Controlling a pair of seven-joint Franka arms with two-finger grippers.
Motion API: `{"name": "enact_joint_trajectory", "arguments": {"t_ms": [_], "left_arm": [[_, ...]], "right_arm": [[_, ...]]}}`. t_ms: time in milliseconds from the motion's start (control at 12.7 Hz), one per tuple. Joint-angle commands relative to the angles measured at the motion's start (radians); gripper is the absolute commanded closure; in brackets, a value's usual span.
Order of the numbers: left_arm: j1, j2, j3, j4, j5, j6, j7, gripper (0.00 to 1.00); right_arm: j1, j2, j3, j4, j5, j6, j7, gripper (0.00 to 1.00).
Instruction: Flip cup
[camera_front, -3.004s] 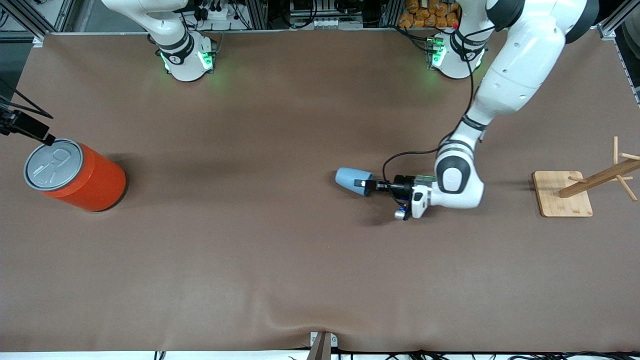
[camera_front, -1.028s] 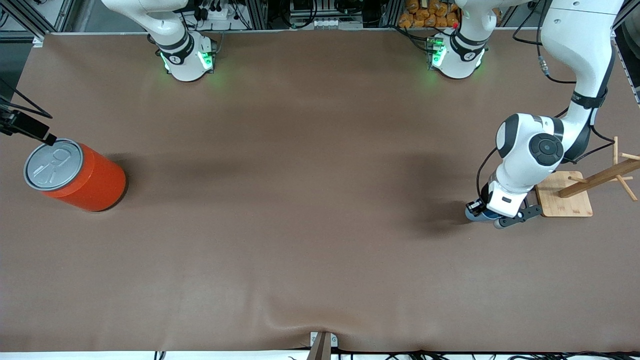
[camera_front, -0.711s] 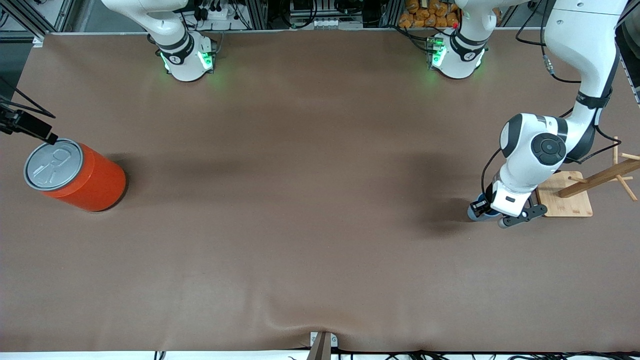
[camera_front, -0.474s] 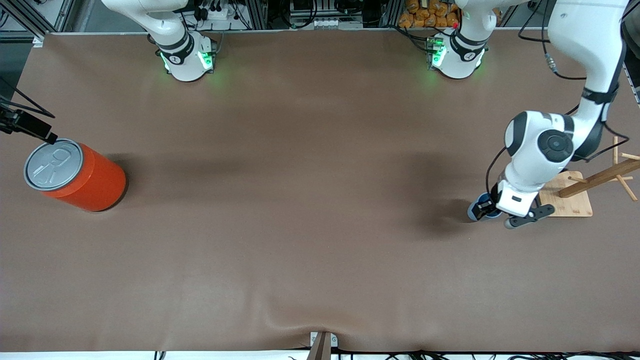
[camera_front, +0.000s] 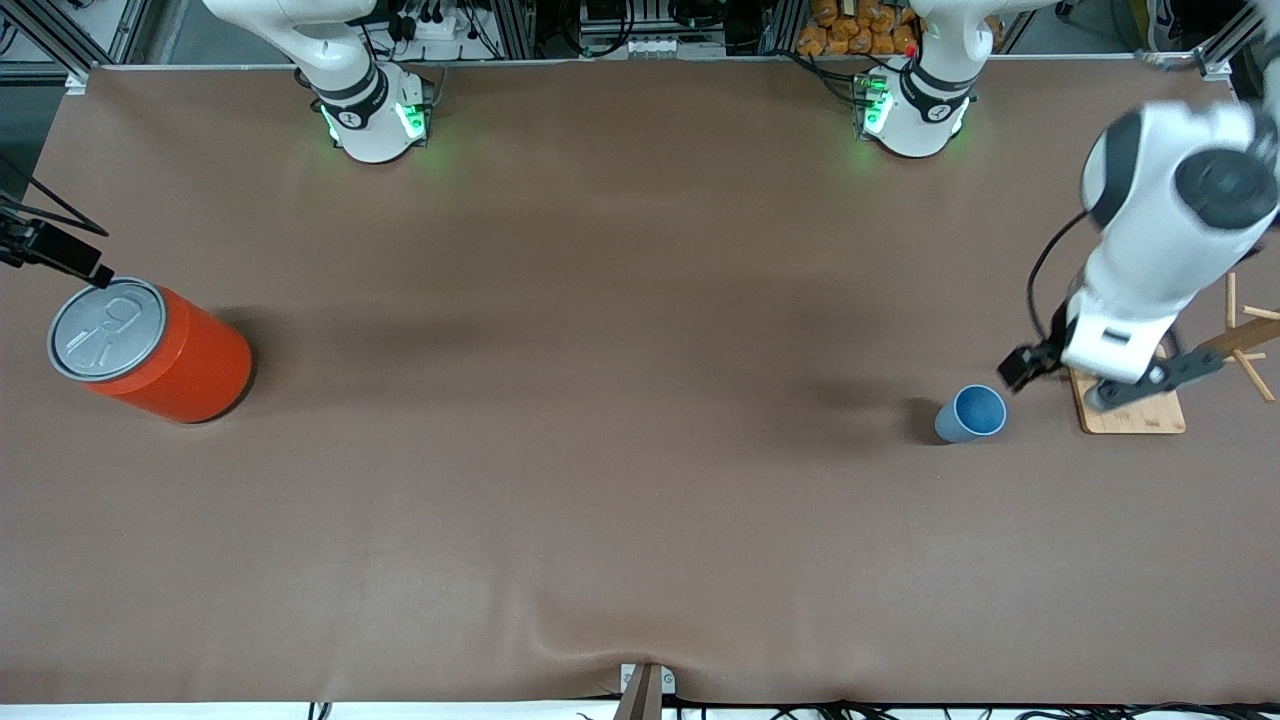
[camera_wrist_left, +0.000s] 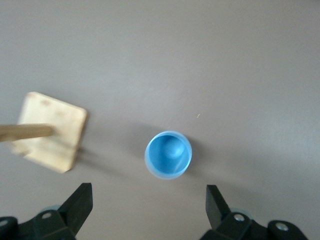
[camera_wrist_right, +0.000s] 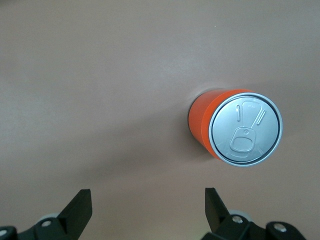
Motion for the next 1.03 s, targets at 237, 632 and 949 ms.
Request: {"name": "enact_joint_trajectory", "arguments": {"t_ms": [237, 632, 949], "left_arm": [[0.04, -0.175, 0.008, 0.041, -0.198, -0.271, 0.214, 0.0], [0.046, -0.266, 0.01, 0.038, -0.263, -0.354, 0.335, 0.0], [0.044, -0.222, 0.01, 0.147, -0.257, -0.403, 0.34, 0.0]], "right_arm": [[-0.006, -0.049, 0.004, -0.06, -0.002, 0.014, 0.007, 0.0], [-0.019, -0.084, 0.011, -0.11, -0.001, 0.039, 0.007, 0.0], [-0.019, -0.083, 0.011, -0.11, -0.001, 0.038, 0.009, 0.0]]}}
